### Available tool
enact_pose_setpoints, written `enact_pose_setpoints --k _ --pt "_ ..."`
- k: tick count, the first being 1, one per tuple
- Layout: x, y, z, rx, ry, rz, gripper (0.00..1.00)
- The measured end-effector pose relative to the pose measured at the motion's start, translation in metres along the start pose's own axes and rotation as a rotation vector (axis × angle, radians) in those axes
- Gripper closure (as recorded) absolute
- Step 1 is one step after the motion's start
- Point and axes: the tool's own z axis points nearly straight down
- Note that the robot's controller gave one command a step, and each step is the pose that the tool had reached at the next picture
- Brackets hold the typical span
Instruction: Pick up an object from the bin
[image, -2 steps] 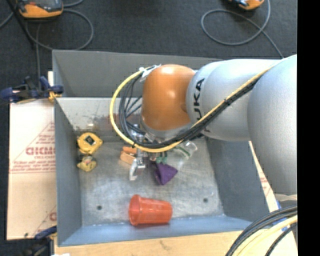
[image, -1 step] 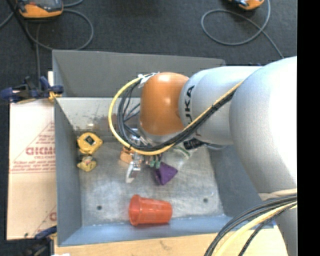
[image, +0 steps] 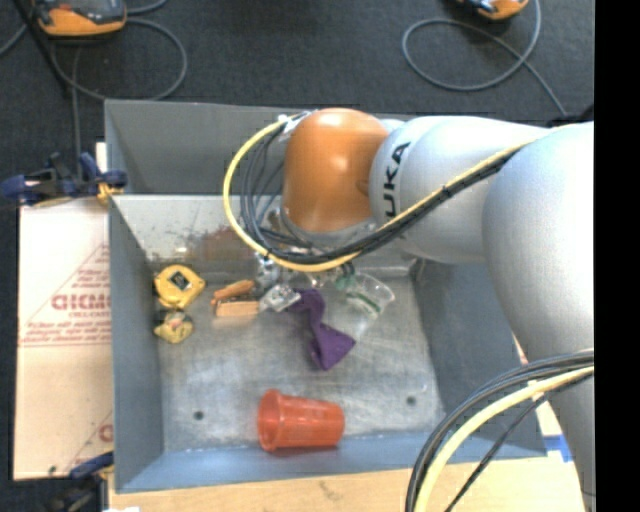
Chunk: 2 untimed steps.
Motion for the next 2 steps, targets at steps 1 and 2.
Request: enact_pose_setpoints --k 1,2 --pt "-0.001 -0.001 0.000 -0.002 -0.002 0.002 1.00" --pt "-0.001 -0.002 -0.038 -0.001 0.004 -0.025 1.00"
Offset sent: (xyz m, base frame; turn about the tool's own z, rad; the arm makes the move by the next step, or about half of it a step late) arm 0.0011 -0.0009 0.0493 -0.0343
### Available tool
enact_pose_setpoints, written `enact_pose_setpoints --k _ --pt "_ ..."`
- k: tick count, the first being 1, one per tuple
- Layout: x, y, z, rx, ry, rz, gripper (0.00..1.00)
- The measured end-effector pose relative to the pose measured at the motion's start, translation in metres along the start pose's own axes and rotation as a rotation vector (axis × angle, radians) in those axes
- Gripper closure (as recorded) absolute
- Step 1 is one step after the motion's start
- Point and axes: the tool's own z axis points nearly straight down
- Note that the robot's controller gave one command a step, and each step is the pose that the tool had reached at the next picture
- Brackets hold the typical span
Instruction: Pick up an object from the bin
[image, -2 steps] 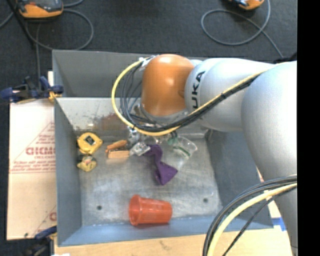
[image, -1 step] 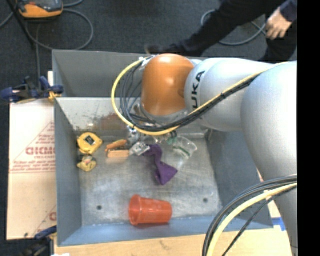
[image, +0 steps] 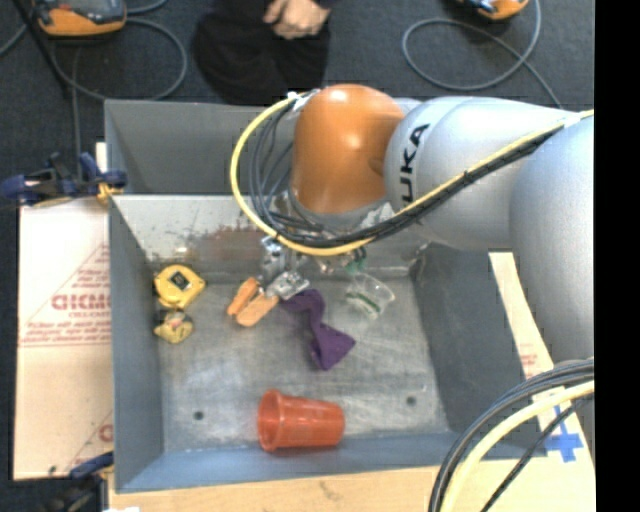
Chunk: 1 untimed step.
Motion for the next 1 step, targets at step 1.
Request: enact_pose_setpoints --k 1 --pt "-0.0002 -0.0043 -0.0659 -0.002 -0.003 -0.005 1.00"
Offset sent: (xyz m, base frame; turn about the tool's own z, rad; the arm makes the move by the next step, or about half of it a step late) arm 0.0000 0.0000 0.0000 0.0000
